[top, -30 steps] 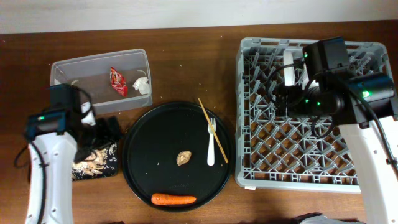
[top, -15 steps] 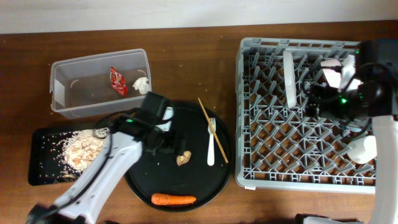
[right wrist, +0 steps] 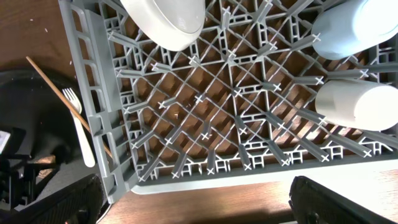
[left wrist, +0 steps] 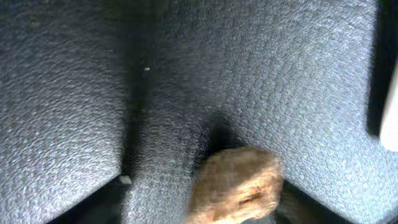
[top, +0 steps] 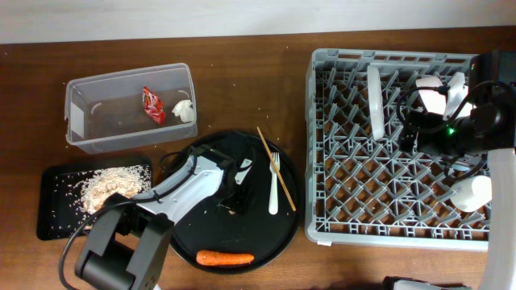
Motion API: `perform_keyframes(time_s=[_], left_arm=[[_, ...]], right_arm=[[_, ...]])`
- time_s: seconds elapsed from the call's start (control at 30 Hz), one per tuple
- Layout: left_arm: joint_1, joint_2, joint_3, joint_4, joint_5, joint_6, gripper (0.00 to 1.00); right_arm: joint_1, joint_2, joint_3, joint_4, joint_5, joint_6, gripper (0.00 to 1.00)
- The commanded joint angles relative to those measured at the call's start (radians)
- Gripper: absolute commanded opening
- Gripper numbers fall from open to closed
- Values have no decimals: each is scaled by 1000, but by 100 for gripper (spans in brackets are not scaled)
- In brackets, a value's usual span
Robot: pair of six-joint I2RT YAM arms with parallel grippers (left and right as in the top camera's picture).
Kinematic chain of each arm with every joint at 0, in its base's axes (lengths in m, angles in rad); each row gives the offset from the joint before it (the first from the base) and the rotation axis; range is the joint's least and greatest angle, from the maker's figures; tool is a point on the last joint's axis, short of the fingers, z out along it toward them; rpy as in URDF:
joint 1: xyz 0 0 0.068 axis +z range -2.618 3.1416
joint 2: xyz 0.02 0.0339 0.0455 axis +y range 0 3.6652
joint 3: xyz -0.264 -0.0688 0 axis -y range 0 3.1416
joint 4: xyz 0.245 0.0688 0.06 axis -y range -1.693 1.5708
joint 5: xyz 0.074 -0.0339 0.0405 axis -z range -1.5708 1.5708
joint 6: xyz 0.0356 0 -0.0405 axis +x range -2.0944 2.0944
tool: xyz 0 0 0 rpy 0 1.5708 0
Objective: Sort waste into correct bins and load items into the dishwasher rack
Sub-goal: 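Grasp the brown food scrap on the round tray with left gripper, then carry the scrap left and drop it onto the small black tray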
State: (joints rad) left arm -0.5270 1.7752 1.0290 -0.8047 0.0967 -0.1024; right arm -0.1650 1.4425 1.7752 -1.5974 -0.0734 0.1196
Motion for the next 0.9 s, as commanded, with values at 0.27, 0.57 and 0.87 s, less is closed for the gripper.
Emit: perform_keyframes(time_s=[0.27,0.57,0.87], left_arm=[[3,10,5,-45,11,2,2],[272,-159,74,-189,10,-47,1],[815,-262,61,-205,-15,-140,1]], right_arm=[[-6,7,-5,0,-6,-8,98],[-6,7,-5,0,-1,-8,98],[-6,7,-5,0,-1,-8,98]])
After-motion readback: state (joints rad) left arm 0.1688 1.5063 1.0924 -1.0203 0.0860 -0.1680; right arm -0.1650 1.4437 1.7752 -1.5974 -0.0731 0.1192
